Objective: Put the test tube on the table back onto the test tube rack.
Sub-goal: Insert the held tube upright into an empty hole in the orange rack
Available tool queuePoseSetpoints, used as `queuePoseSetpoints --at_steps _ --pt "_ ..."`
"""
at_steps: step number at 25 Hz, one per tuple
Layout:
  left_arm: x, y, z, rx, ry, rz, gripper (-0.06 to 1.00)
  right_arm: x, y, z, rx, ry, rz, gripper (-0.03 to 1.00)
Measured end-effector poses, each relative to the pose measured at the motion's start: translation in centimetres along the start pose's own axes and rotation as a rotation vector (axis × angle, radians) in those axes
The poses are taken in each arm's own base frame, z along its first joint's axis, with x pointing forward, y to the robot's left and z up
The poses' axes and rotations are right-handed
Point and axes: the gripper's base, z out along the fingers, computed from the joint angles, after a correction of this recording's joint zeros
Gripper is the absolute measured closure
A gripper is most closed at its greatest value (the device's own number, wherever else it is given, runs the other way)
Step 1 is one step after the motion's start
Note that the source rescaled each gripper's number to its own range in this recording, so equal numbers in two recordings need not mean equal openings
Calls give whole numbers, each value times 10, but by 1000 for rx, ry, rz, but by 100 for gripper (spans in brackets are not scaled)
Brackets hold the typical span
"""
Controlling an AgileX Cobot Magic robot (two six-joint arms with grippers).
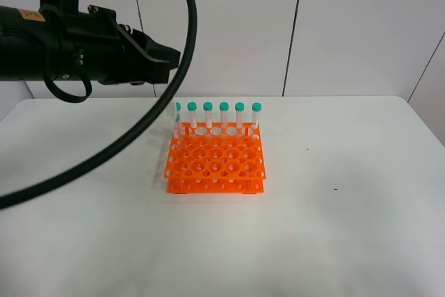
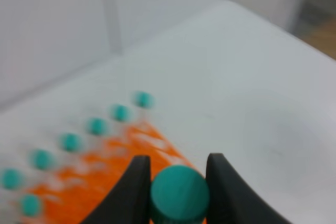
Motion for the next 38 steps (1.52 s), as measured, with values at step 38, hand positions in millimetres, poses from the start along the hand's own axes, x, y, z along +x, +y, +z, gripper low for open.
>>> queuePoseSetpoints --at_steps 38 --pt "90 46 148 -161 -50 -66 94 0 0 0 0 0 0 3"
